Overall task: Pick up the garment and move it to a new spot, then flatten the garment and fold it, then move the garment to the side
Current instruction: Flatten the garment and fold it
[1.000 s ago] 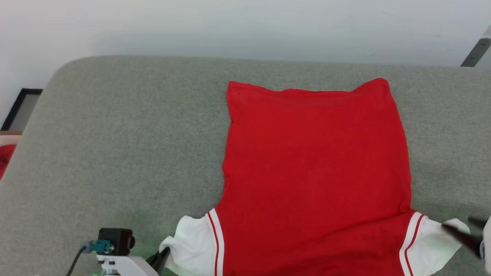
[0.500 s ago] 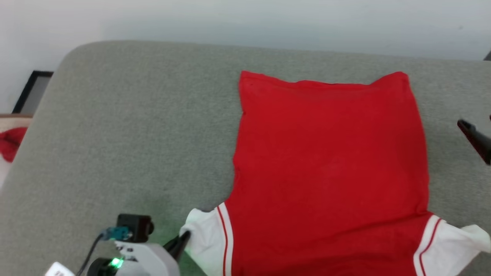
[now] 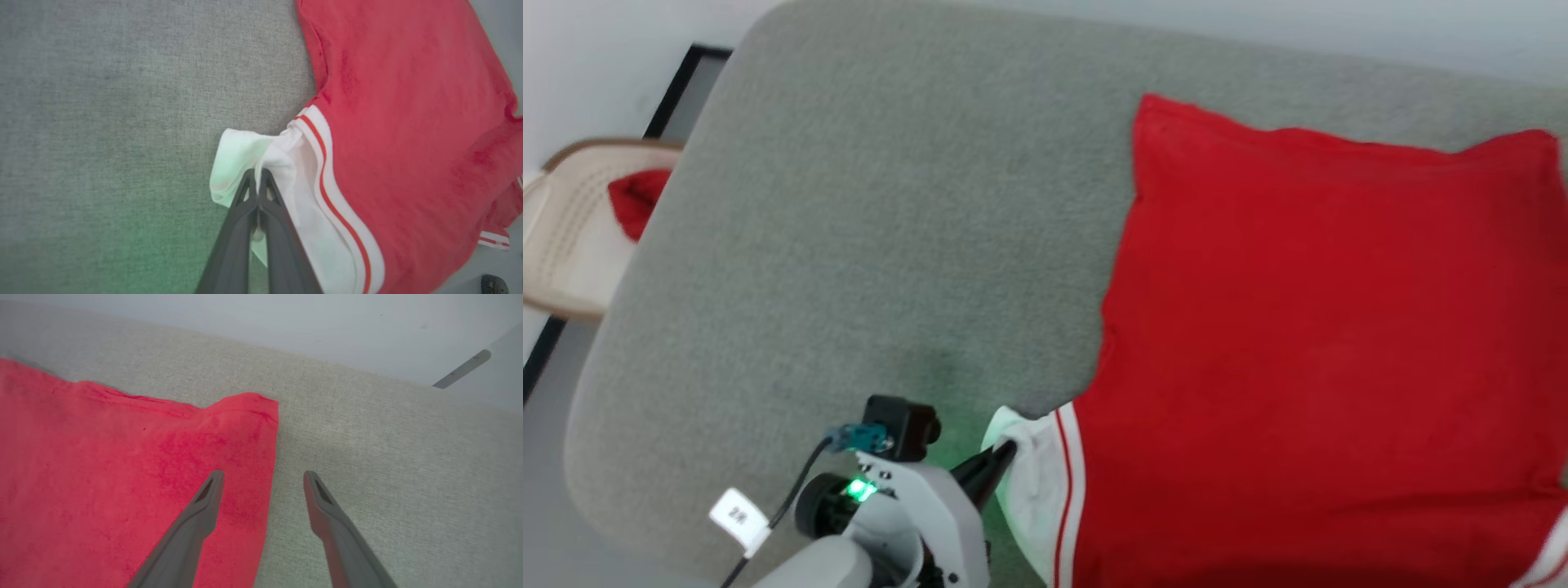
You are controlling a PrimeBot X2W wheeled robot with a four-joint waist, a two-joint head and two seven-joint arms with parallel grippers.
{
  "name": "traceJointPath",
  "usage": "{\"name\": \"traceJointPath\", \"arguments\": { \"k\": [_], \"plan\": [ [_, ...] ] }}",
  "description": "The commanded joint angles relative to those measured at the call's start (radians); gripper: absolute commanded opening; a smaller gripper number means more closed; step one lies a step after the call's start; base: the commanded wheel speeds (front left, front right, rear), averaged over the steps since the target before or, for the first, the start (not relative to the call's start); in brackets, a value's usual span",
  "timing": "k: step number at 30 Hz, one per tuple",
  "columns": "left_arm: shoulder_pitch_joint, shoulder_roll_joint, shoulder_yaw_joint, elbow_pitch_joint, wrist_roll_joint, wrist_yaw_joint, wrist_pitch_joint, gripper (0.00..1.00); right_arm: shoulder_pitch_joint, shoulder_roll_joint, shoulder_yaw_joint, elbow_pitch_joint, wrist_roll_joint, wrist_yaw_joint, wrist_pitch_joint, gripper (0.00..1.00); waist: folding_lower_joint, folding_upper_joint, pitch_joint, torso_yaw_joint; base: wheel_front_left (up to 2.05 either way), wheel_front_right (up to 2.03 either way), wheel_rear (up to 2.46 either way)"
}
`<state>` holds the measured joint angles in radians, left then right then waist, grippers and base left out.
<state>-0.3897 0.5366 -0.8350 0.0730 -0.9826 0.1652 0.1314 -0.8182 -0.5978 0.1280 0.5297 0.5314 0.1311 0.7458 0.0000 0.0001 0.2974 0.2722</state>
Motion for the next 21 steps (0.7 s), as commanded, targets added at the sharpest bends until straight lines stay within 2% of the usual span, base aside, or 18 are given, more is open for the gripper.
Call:
{"name": "traceJointPath", "arguments": {
  "k": [1,9,15,16,17,18,19,21],
  "plan": [
    [-0.020,-0.015,-0.004,0.009,0.011,-0.011,-0.005,0.00,-0.028,-0.014,0.008,0.034,0.003,-0.001,-0.008,1.00,0.0000,-0.0001,0.075,0.075,0.00,0.00,0.00],
    [-0.080,-0.076,-0.026,0.084,0.017,-0.074,-0.016,0.00,-0.127,-0.070,0.077,0.215,0.009,-0.001,-0.036,1.00,0.0000,-0.0001,0.147,0.148,0.00,0.00,0.00],
    [-0.093,-0.089,-0.027,0.137,0.013,-0.099,-0.030,0.00,-0.131,-0.049,0.116,0.350,0.031,-0.001,-0.033,1.00,0.0000,-0.0001,0.174,0.167,0.00,0.00,0.00],
    [-0.094,-0.091,-0.027,0.144,0.011,-0.100,-0.033,0.00,-0.128,-0.042,0.122,0.379,0.037,-0.001,-0.013,0.83,0.0000,-0.0001,0.175,0.167,0.00,0.00,0.00],
    [-0.093,-0.092,-0.026,0.149,0.007,-0.104,-0.033,0.00,-0.126,-0.034,0.122,0.407,0.045,0.000,0.006,0.11,0.0000,-0.0001,0.176,0.165,0.00,0.00,0.00],
    [-0.093,-0.092,-0.025,0.155,0.007,-0.107,-0.036,0.00,-0.125,-0.022,0.128,0.425,0.050,0.000,0.024,0.00,0.0000,-0.0001,0.176,0.163,0.00,0.00,0.00],
    [-0.090,-0.089,-0.019,0.173,0.001,-0.109,-0.044,0.00,-0.144,-0.013,0.143,0.465,0.050,0.000,0.052,0.00,0.0000,-0.0001,0.170,0.146,0.00,0.00,0.00],
    [-0.087,-0.084,-0.014,0.184,-0.005,-0.111,-0.050,0.00,-0.164,-0.010,0.153,0.472,0.052,0.000,0.055,0.00,0.0000,-0.0001,0.160,0.126,0.00,0.00,0.00]
  ]
}}
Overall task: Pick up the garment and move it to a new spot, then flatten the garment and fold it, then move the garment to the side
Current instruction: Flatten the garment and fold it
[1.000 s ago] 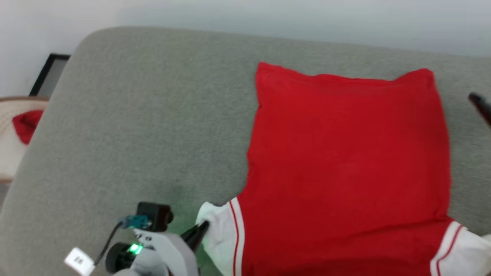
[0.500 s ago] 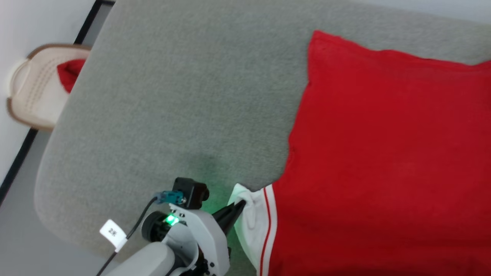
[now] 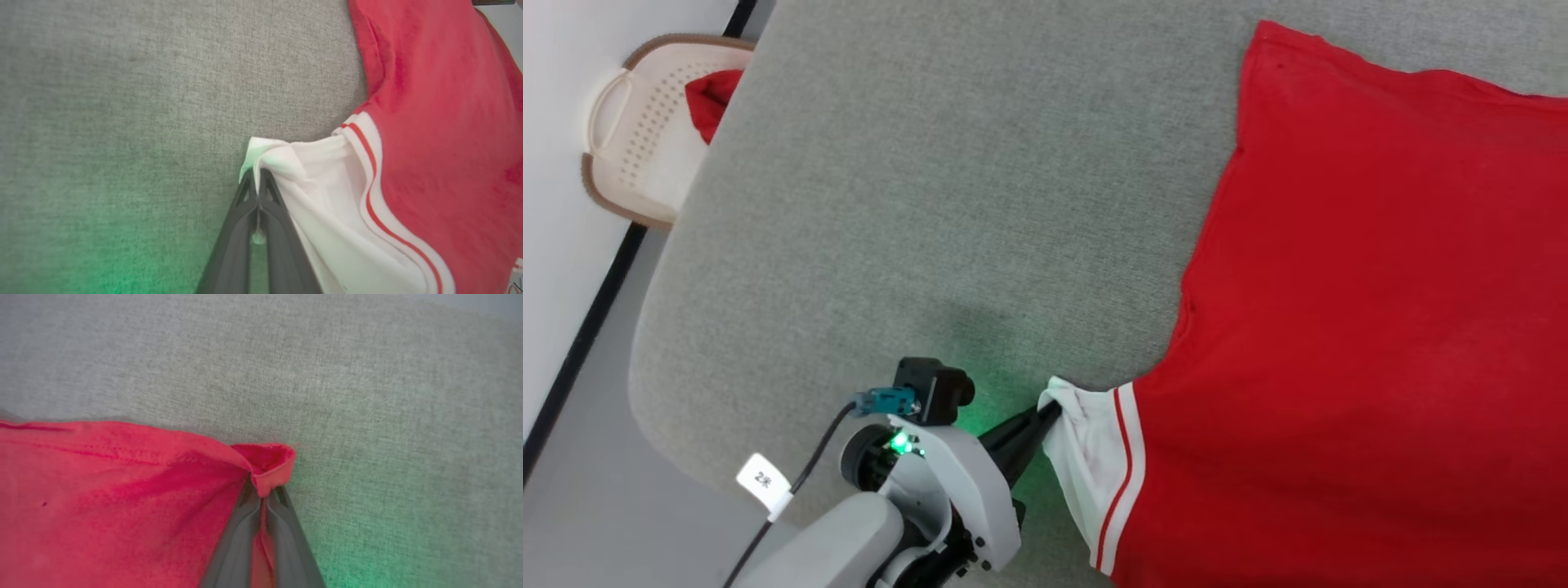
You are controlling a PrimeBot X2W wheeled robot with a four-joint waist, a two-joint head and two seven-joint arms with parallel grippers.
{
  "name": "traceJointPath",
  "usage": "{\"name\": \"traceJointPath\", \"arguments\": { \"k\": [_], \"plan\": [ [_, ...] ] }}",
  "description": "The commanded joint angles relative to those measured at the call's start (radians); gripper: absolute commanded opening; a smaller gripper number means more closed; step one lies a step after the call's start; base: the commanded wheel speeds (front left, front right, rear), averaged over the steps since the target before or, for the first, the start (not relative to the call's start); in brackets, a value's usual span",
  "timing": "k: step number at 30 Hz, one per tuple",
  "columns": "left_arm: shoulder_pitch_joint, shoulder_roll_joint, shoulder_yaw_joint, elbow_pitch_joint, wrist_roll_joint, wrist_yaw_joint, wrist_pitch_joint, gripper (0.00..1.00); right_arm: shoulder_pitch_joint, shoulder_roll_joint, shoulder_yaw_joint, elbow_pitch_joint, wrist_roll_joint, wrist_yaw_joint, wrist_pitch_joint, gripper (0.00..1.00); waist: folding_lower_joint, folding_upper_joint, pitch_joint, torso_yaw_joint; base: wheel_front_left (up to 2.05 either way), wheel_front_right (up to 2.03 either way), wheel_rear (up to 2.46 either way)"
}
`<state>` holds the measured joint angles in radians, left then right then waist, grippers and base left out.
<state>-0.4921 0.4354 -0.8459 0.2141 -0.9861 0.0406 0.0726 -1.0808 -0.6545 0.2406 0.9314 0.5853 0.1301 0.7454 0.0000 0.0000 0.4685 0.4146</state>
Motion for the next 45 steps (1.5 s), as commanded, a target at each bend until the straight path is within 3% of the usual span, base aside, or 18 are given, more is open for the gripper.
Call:
{"name": "traceJointPath", "arguments": {
  "k": [1,10,23,34,45],
  "plan": [
    [0.017,0.019,-0.001,0.045,-0.003,0.014,0.008,0.00,0.094,0.050,0.045,0.068,0.000,0.001,0.052,0.00,0.0000,0.0000,-0.016,-0.024,0.00,0.00,0.00],
    [0.042,0.061,0.026,0.048,-0.015,0.032,-0.010,0.00,0.112,0.053,0.142,-0.036,0.065,0.001,0.099,0.00,0.0000,0.0000,-0.075,-0.119,0.00,0.00,0.00],
    [0.099,0.138,0.061,0.011,-0.036,0.067,-0.020,0.00,0.276,-0.027,0.215,-0.398,0.258,0.001,0.118,0.00,0.0000,0.0000,-0.169,-0.263,0.00,0.00,0.00],
    [0.173,0.198,0.076,-0.064,-0.058,0.111,-0.015,0.00,0.591,-0.081,0.122,-0.629,0.335,0.001,0.121,0.00,0.0000,0.0000,-0.252,-0.341,0.00,0.00,0.00],
    [0.210,0.223,0.077,-0.107,-0.070,0.134,-0.007,0.00,0.885,-0.019,-0.058,-0.739,0.278,0.001,0.125,0.00,0.0000,0.0000,-0.288,-0.372,0.00,0.00,0.00]
  ]
}}
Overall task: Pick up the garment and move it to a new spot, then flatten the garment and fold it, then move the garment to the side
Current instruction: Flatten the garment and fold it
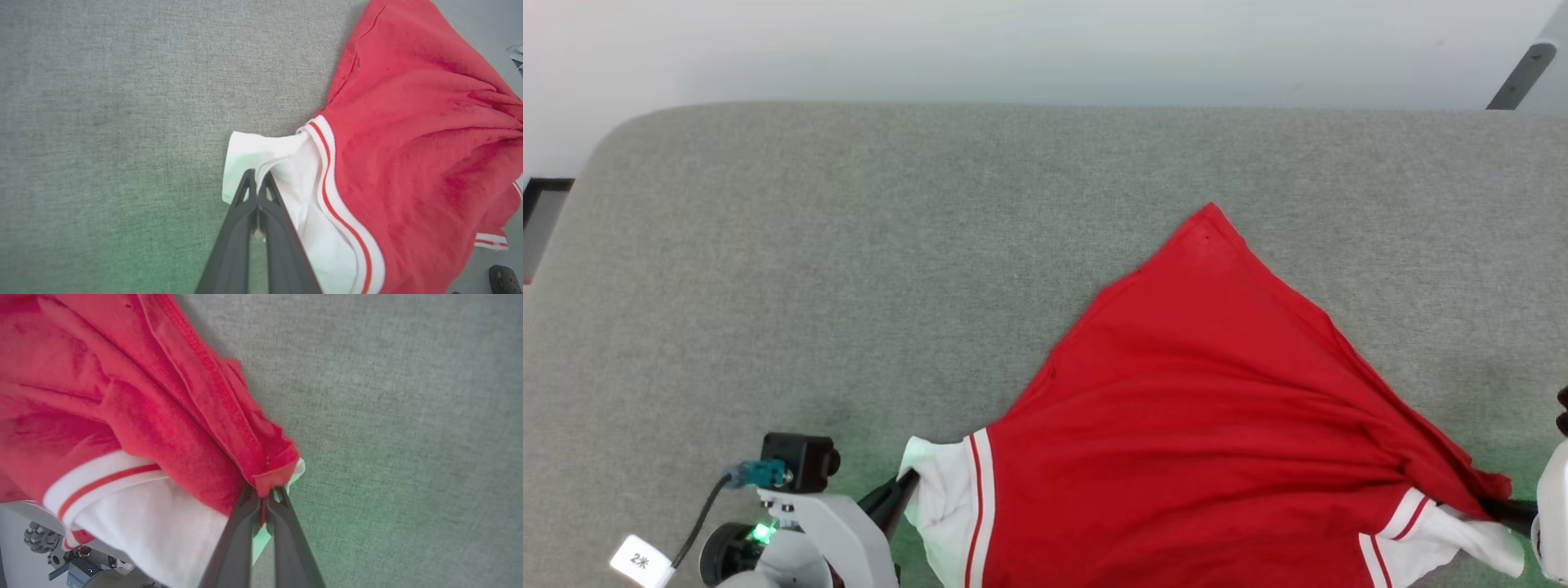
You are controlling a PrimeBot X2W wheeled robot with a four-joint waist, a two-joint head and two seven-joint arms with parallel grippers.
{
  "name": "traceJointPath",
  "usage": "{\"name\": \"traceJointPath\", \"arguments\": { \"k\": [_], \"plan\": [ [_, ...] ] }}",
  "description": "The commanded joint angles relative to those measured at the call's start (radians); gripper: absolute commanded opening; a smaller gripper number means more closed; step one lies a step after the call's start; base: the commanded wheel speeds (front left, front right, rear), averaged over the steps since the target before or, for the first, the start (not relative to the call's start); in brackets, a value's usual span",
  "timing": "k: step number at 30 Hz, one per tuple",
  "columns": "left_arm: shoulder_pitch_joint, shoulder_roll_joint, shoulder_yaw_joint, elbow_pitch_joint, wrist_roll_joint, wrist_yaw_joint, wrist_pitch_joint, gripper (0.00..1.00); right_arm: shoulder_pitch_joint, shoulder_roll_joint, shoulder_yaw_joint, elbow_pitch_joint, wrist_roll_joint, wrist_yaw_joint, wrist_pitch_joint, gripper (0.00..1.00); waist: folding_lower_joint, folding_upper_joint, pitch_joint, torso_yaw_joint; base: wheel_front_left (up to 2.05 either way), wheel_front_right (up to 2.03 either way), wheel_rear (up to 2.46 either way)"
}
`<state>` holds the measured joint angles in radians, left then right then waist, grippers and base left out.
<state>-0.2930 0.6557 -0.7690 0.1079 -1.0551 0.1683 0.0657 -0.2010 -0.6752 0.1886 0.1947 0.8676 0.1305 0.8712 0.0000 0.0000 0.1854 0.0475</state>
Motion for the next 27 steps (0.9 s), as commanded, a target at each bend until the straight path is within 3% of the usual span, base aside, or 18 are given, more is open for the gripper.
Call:
{"name": "traceJointPath", "arguments": {
  "k": [1,7,8,9,11,12,13,23,27],
  "plan": [
    [0.011,0.003,0.000,-0.003,-0.002,0.007,0.001,0.00,0.021,0.013,-0.017,-0.007,-0.012,0.000,-0.002,0.00,0.0000,0.0000,-0.006,-0.006,0.00,0.00,0.00],
    [0.010,0.007,0.001,-0.008,-0.007,0.008,0.003,0.00,0.066,0.077,-0.069,-0.038,-0.067,0.000,0.013,0.00,0.0000,0.0000,-0.009,-0.011,0.00,0.00,0.00],
    [0.011,0.007,0.002,-0.009,-0.008,0.007,0.003,0.00,0.069,0.084,-0.072,-0.044,-0.076,0.000,0.017,0.13,0.0000,0.0000,-0.009,-0.012,0.00,0.00,0.00],
    [0.012,0.008,0.002,-0.009,-0.008,0.008,0.003,0.00,0.070,0.091,-0.077,-0.050,-0.084,0.000,0.019,0.37,0.0000,0.0000,-0.010,-0.013,0.00,0.00,0.00],
    [0.013,0.008,0.001,-0.011,-0.008,0.009,0.004,0.00,0.068,0.101,-0.085,-0.068,-0.099,0.000,0.031,0.51,0.0000,0.0000,-0.011,-0.014,0.00,0.00,0.00],
    [0.014,0.009,0.002,-0.011,-0.009,0.009,0.003,0.00,0.067,0.103,-0.089,-0.077,-0.106,0.000,0.037,0.91,0.0000,0.0000,-0.012,-0.015,0.00,0.00,0.00],
    [0.016,0.010,0.002,-0.012,-0.008,0.010,0.002,0.00,0.067,0.105,-0.094,-0.086,-0.113,0.000,0.044,1.00,0.0000,0.0000,-0.013,-0.016,0.00,0.00,0.00],
    [0.032,0.020,0.004,-0.026,-0.013,0.019,-0.003,0.00,0.047,0.133,-0.169,-0.262,-0.155,0.000,0.144,1.00,0.0000,0.0000,-0.024,-0.022,0.00,0.00,0.00],
    [0.032,0.016,0.001,-0.032,-0.013,0.021,-0.002,0.00,0.005,0.152,-0.184,-0.358,-0.178,0.000,0.126,1.00,0.0000,0.0000,-0.027,-0.011,0.00,0.00,0.00]
  ]
}}
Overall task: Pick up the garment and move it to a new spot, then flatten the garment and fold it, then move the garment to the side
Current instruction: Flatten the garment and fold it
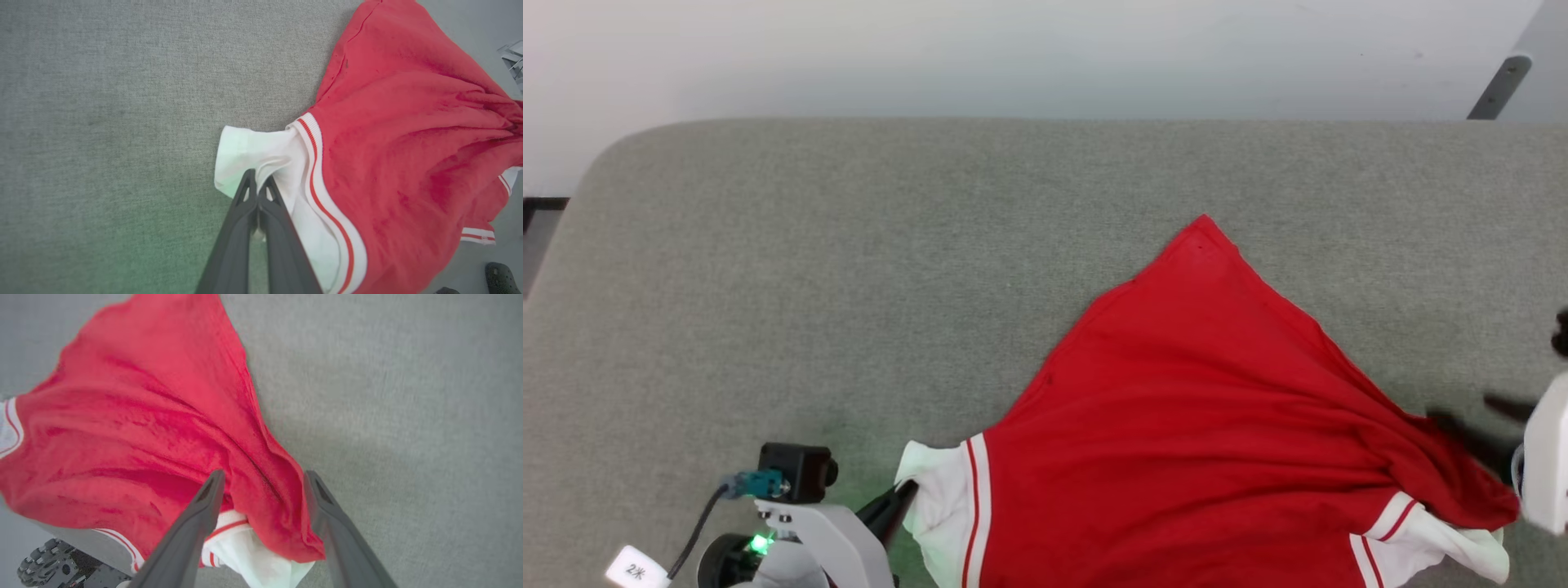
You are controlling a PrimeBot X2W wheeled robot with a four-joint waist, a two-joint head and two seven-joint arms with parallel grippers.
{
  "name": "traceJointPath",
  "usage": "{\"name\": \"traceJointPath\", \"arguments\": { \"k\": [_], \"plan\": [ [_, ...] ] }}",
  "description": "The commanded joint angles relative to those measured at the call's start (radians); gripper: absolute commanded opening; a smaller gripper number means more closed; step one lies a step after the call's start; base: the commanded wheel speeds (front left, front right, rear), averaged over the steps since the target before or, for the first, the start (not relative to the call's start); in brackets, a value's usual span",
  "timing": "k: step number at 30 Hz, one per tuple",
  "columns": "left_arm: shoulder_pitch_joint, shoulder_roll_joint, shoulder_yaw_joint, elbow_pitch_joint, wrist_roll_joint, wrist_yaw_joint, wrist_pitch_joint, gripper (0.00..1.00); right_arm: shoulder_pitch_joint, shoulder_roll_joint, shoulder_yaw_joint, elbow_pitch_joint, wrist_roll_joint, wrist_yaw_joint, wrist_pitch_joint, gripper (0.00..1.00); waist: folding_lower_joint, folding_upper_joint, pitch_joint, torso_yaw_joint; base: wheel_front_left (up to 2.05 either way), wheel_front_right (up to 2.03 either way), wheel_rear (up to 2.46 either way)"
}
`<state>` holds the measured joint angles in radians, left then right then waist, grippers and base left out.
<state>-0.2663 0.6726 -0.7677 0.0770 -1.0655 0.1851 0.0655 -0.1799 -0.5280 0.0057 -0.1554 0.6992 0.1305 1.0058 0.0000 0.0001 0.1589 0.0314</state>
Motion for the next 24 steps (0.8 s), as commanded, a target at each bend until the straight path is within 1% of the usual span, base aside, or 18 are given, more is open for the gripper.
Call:
{"name": "traceJointPath", "arguments": {
  "k": [1,4,8,12,17,20,21,24],
  "plan": [
    [0.003,-0.003,-0.002,-0.003,-0.002,0.003,0.000,0.00,-0.033,0.006,0.003,-0.025,-0.016,0.000,-0.027,1.00,0.0000,-0.0001,-0.001,0.010,0.00,0.00,0.00],
    [-0.006,-0.012,-0.008,-0.007,0.002,-0.002,0.003,0.00,-0.090,0.004,0.034,-0.040,-0.035,0.000,-0.090,1.00,0.0000,-0.0001,0.001,0.026,0.00,0.00,0.00],
    [-0.020,-0.025,-0.015,-0.002,0.006,-0.009,0.007,0.00,-0.196,-0.010,0.122,0.013,-0.063,0.000,-0.182,1.00,0.0000,-0.0001,0.007,0.055,0.00,0.00,0.00],
    [-0.047,-0.047,-0.030,0.004,0.018,-0.022,0.016,0.00,-0.328,-0.027,0.228,0.139,-0.069,0.000,-0.285,1.00,0.0000,-0.0001,0.023,0.095,0.00,0.00,0.00],
    [-0.087,-0.086,-0.052,0.023,0.032,-0.047,0.025,0.00,-0.494,-0.051,0.383,0.338,-0.057,0.000,-0.399,1.00,0.0000,-0.0001,0.049,0.156,0.00,0.00,0.00],
    [-0.112,-0.111,-0.066,0.040,0.040,-0.066,0.028,0.00,-0.582,-0.063,0.469,0.457,-0.038,0.000,-0.436,1.00,0.0000,-0.0001,0.068,0.194,0.00,0.00,0.00],
    [-0.112,-0.111,-0.066,0.040,0.040,-0.066,0.028,0.00,-0.582,-0.063,0.469,0.457,-0.038,0.000,-0.436,1.00,0.0000,-0.0001,0.068,0.194,0.00,0.00,0.00],
    [-0.137,-0.137,-0.081,0.059,0.048,-0.084,0.030,0.00,-0.650,-0.075,0.541,0.571,-0.012,0.000,-0.448,1.00,0.0000,-0.0001,0.088,0.230,0.00,0.00,0.00]
  ]
}}
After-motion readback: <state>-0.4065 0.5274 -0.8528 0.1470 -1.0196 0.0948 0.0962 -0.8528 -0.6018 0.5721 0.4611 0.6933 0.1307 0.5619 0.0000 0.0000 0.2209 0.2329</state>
